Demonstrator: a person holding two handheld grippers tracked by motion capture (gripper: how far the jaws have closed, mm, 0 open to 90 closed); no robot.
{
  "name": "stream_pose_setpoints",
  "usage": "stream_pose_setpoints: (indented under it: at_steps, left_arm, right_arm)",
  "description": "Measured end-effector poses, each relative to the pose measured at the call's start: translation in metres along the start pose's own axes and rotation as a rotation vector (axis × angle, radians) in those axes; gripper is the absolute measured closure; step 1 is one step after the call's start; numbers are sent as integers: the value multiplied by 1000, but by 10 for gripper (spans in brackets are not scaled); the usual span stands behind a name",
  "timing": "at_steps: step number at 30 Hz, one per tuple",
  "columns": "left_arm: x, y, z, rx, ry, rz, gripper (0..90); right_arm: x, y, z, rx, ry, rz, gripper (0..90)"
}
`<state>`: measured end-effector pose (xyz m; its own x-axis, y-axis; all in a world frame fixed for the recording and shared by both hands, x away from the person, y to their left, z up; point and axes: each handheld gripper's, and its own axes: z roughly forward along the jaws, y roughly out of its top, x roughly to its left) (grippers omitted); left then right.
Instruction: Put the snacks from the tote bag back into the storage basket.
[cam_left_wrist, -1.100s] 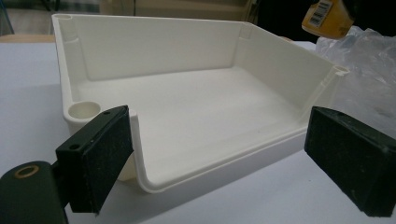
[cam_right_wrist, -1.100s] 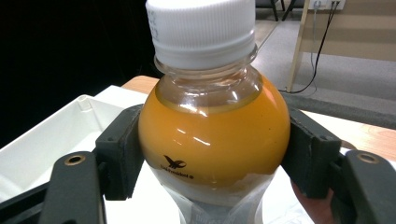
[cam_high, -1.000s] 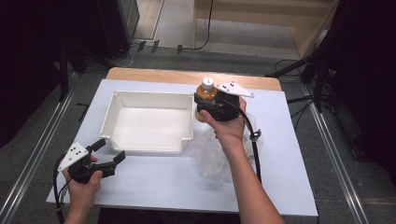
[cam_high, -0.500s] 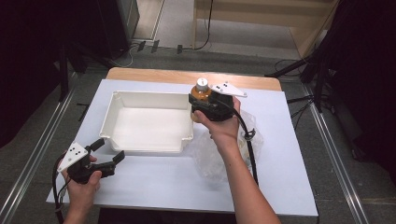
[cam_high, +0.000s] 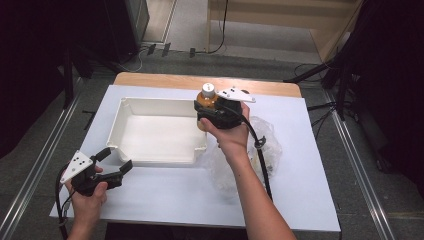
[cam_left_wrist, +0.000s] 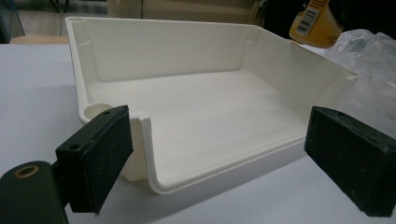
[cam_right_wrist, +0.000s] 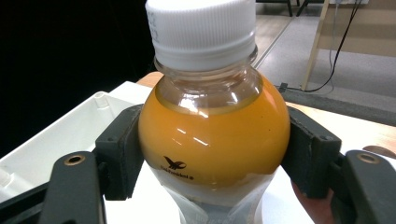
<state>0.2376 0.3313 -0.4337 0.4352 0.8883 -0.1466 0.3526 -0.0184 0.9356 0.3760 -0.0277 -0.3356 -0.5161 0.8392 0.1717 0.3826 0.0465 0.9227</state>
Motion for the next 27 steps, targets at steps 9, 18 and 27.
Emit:
stream_pose_setpoints:
  at_steps: [9,18,27]
  left_arm:
    - [-1,1,1,2,-4,2,79]
    - [-1,1,1,-1,-4,-2,79]
    - [0,1,1,1,-4,-5,79]
  right_arm:
    - [7,-1,6,7,10,-4,309]
    - [16,-1,12,9,27,-11,309]
    - [22,-3,19,17,42,-13,309]
